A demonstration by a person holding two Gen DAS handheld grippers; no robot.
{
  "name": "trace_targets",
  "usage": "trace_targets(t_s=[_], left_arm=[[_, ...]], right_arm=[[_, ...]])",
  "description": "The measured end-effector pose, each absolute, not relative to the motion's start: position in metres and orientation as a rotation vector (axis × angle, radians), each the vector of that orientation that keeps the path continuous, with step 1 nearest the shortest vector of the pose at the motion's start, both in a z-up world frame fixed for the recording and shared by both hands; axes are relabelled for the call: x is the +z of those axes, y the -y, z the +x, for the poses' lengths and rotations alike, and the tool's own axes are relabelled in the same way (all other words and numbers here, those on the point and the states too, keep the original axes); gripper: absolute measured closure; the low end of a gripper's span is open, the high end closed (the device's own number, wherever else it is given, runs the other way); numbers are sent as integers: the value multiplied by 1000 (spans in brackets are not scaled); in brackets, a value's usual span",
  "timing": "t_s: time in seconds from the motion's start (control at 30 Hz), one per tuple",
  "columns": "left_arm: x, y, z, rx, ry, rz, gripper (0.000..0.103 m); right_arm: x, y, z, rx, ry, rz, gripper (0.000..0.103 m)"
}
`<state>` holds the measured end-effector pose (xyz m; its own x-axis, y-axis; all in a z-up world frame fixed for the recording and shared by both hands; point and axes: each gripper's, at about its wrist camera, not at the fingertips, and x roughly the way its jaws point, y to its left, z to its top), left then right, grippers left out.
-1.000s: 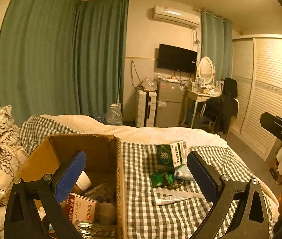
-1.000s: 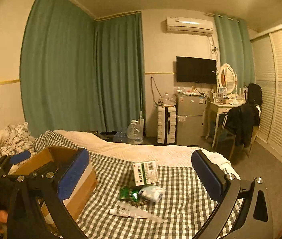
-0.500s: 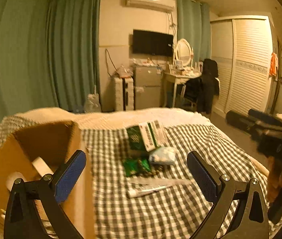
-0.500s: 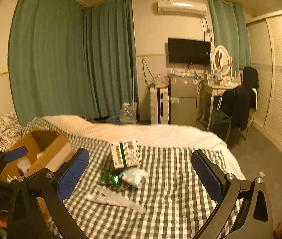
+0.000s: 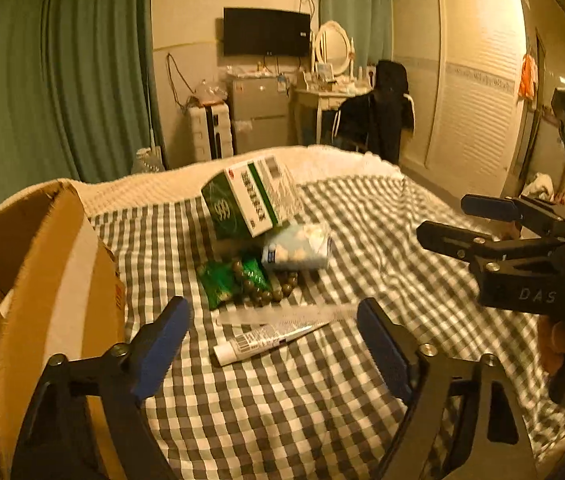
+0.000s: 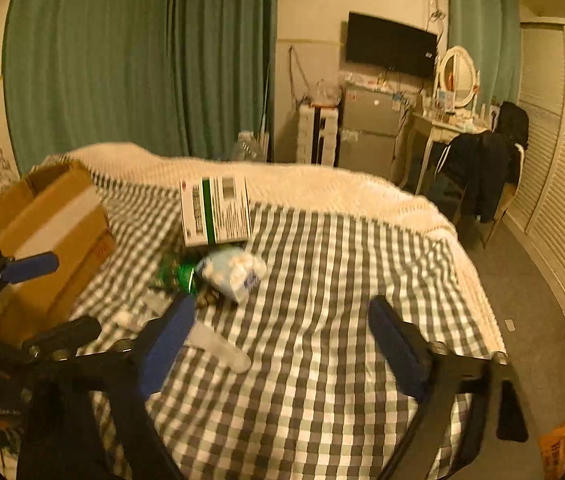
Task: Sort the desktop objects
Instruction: 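Move both tools back toward the remaining items on the bedspread, then grasp the white tube with the left tool while the right grasps the white comb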
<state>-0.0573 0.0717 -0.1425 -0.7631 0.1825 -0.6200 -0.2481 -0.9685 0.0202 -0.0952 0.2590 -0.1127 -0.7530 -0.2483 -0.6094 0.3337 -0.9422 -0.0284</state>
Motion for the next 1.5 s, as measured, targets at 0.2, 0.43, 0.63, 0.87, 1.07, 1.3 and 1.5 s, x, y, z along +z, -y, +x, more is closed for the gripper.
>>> trace_targets(t_s=[0.2,0.43,0.63,0.87,1.07,1.3,1.5], left_arm=[[-172,-68,-76,2712,-160,-1068,18],[-194,-73,-86,2690,-273,-1126,18],[-209,-72,-97,2681,-311,-1178,18],[-218,-68,-110,2675,-301,-1225,18],[-228,-70,-117,2650,-312,-1263,18],[-235,-76,-121,2636,-350,-1265,18],[-243,-82,-127,2620,-353,-1284,20]], right_arm=[[-137,-244,-102,-2580,-296,971,38],[-176,-214,-113,-2472,-448,1039,49],[-197,-193,-114,-2429,-610,988,49],[-224,-172,-116,-2371,-776,991,50],[-228,-164,-120,-2355,-792,1036,77],[-214,-191,-129,-2337,-545,1190,92],[-197,-212,-128,-2355,-355,1192,99]])
